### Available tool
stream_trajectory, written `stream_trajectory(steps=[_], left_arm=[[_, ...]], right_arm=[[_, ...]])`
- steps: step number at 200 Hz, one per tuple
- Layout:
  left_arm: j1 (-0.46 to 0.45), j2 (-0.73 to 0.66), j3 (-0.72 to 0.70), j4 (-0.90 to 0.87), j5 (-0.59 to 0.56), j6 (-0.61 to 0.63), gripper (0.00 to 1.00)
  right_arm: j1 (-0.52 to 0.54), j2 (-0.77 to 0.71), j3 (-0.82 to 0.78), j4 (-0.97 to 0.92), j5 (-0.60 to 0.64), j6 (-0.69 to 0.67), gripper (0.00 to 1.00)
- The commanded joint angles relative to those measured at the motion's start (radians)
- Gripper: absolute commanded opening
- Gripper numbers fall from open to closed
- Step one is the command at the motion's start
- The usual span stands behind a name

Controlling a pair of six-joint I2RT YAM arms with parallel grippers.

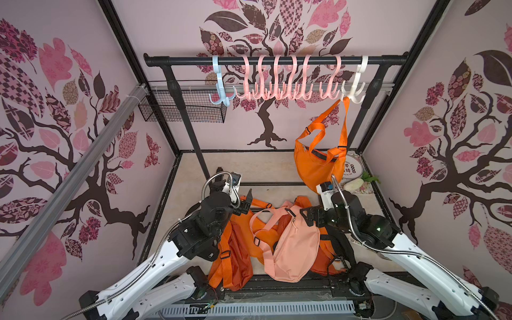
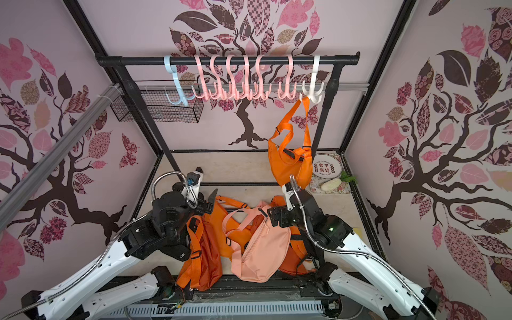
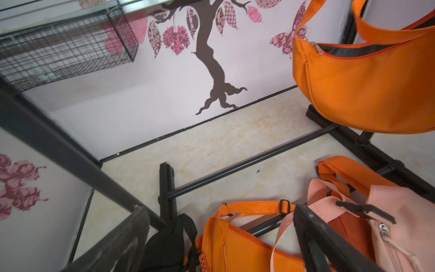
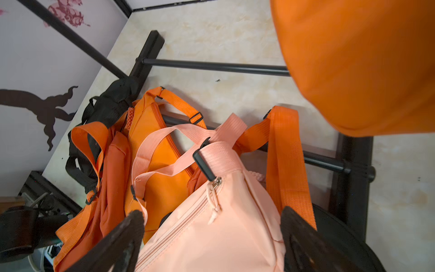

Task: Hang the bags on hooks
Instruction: Pick up the bag from the bag.

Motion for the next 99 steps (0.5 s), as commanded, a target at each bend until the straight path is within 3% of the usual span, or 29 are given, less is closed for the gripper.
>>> stream_trajectory(steps=[1,19,53,99], left_arm=[[0.005,-0.078,-0.059,0.064,-0.152,-0.024,0.98],[0.005,-0.150,-0.116,0.129,-0.207,0.006,0.98],[0.005,-0.253,-0.208,0.218,-0.242,0.026,0.98],[0.004,-0.268,-0.242,0.251,-0.228,0.033,0.98]], right_arm=[[0.114,0.061,0.010,0.102,0.080,-0.067,0.91],[0.211,0.167,0.040,0.139,0.150,-0.118,0.91],[0.214,0.315,0.054,0.256,0.083,-0.198,0.87],[0.213,0.531,0.092,0.342,0.094,-0.281,0.81]])
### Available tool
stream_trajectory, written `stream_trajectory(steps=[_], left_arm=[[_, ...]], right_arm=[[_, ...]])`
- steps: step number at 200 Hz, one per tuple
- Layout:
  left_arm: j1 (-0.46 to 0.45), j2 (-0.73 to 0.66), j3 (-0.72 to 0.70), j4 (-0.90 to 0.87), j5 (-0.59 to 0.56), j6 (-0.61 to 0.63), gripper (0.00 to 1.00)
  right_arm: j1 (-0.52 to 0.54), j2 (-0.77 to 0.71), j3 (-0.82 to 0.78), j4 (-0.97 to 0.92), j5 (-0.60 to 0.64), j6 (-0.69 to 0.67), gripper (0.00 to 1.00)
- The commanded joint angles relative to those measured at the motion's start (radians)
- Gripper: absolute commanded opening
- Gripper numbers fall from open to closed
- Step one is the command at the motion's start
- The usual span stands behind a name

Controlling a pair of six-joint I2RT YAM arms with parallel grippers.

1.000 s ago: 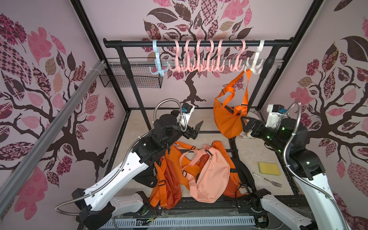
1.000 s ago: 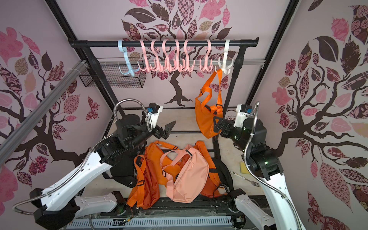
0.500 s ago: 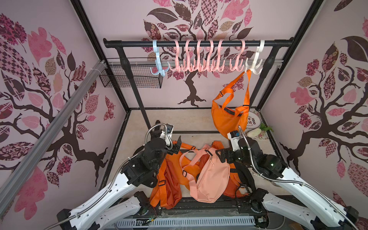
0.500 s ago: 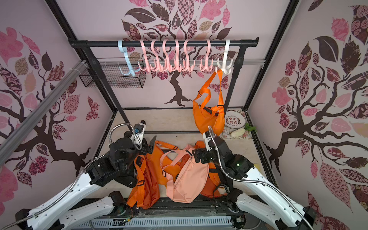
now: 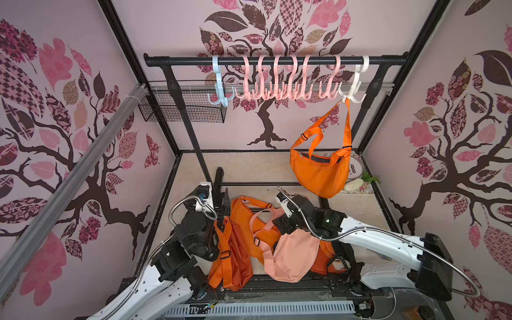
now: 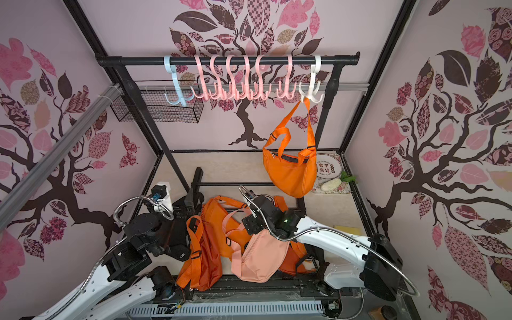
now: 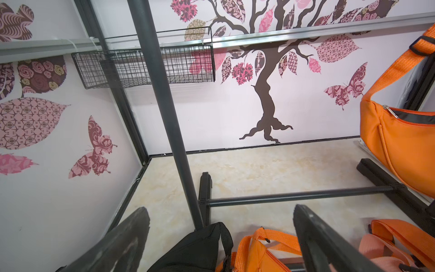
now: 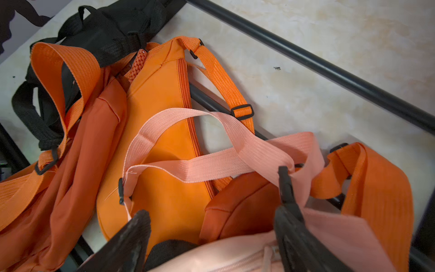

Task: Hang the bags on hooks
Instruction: Pick up the bag from the bag.

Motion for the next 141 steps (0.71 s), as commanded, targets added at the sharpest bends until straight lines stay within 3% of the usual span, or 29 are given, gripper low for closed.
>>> stream_trajectory(steps=[1,64,83,141], left_arm=[[0.003,0.000,-0.041,0.061,-0.013,0.009,0.98],[0.003,-0.012,-0.053,0.067,0.002,0.011,0.97],[0.003,-0.006,-0.053,0.066,0.010,0.010,0.96],[0.002,-0.010,-0.059,0.070,0.015,0.016,0.95]], right_arm=[[0.000,0.097,0.060,0.074,0.023,-0.070,0.80],[0.001,0.304,0.107,0.169,0.150,-0.119,0.65],[0.000,0.339,0.115,0.215,0.166,-0.128,0.57],[0.000,0.446,0.149,0.296,0.199,-0.176,0.46]])
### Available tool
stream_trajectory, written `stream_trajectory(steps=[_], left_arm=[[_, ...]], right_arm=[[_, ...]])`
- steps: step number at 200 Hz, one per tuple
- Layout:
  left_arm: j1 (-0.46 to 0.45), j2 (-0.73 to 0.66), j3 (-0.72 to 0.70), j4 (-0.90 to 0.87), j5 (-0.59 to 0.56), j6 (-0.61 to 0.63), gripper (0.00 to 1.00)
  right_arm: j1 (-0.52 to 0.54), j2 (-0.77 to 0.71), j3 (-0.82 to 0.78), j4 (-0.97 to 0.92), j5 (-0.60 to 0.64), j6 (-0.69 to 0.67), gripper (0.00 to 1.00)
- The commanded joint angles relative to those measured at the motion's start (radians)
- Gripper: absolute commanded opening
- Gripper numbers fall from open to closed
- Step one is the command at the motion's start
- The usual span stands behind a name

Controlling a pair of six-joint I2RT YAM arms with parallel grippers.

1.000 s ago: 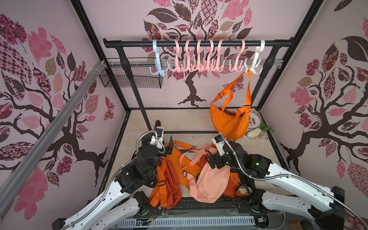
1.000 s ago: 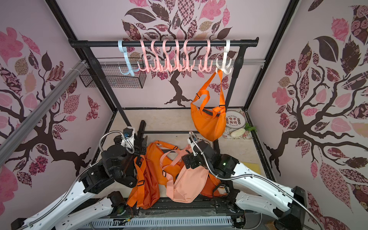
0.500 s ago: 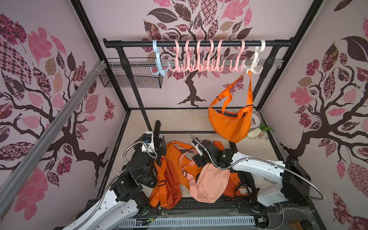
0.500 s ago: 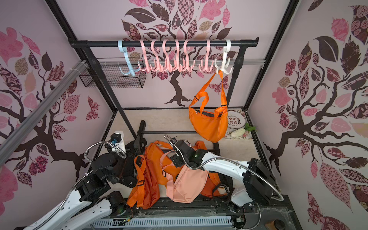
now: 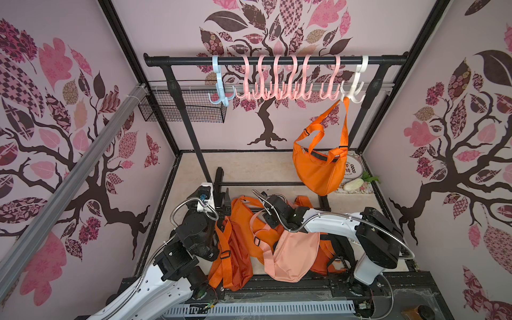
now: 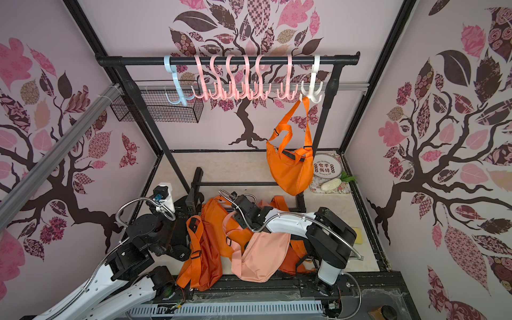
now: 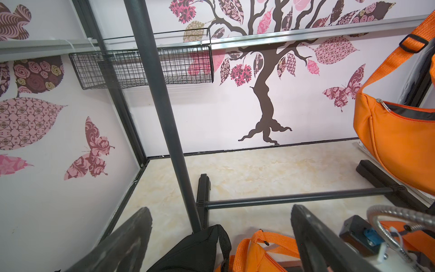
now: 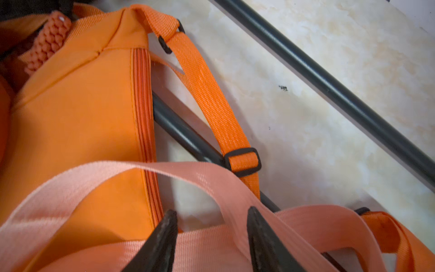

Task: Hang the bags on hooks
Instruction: Pick up the bag from the bag.

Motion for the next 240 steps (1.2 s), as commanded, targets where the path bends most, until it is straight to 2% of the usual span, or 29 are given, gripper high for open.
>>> stream_trajectory(steps=[1,41,99,143,182,240], left_arm=[[0.003,-0.007,-0.027,0.027,0.010,0.007,0.95],[0.002,-0.003,-0.027,0.026,0.015,0.005,0.95],[0.001,-0.004,-0.028,0.022,0.037,0.005,0.95],[-0.018,-0.041,-0.026,0.008,0.137,0.040,0.94],[-0.047,-0.057,0.011,-0.035,0.353,0.076,0.92],[-0.074,0.137,0.154,-0.110,0.657,-0.026,0.89]], right_arm=[[0.000,0.044,0.038,0.057,0.039,-0.030,0.46],[0.000,0.083,0.033,0.097,-0.009,-0.042,0.34],[0.001,0.001,0.038,0.067,0.004,-0.049,0.00],[0.000,-0.200,0.030,0.039,0.073,-0.049,0.00],[-0.001,-0.334,0.056,-0.024,0.127,-0.066,0.00],[-0.002,-0.443,0.229,-0.201,0.245,-0.102,0.00]])
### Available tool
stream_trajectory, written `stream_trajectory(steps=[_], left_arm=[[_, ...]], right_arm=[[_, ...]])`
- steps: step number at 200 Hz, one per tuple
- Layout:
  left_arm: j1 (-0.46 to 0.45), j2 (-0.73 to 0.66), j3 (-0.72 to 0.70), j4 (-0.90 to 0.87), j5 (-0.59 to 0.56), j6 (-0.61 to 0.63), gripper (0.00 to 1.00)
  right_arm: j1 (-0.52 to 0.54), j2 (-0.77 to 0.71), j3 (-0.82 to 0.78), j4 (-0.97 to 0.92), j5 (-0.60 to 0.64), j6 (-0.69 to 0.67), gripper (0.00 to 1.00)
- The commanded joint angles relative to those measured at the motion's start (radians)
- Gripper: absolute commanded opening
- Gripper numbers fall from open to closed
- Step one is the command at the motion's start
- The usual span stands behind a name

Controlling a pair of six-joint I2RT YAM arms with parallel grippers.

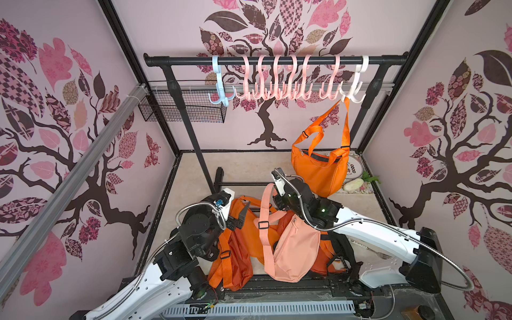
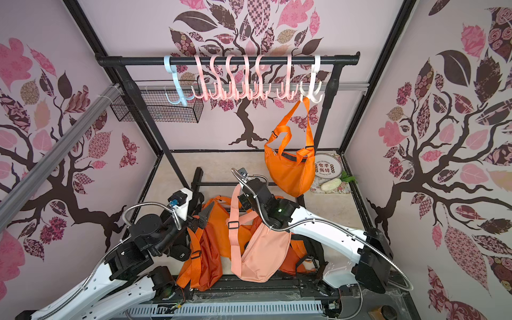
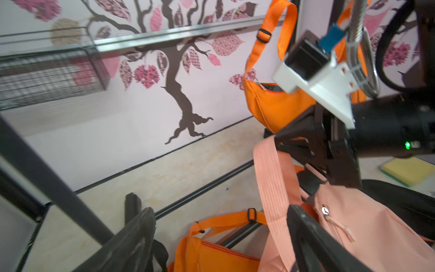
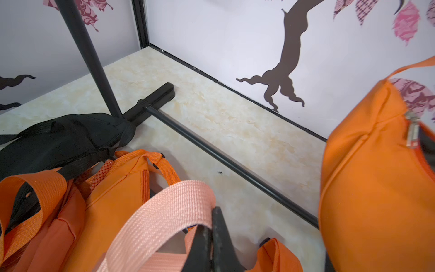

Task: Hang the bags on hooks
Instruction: Pick up the bag from the bag.

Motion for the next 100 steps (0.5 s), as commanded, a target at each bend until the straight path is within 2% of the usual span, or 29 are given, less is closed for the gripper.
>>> stream_trajectory(steps=[1,33,100], left_arm=[[-0.012,0.080,0.104,-0.030,0.182,-0.051,0.89],[-0.014,0.159,0.159,-0.024,0.218,-0.091,0.88],[-0.021,0.252,0.248,0.076,0.378,-0.219,0.88]], right_arm=[[-0.002,-0.076,0.102,-0.102,0.084,-0.032,0.00],[-0.001,-0.122,0.197,-0.188,0.134,-0.042,0.00],[-0.001,-0.169,0.316,-0.308,0.218,-0.040,0.00]])
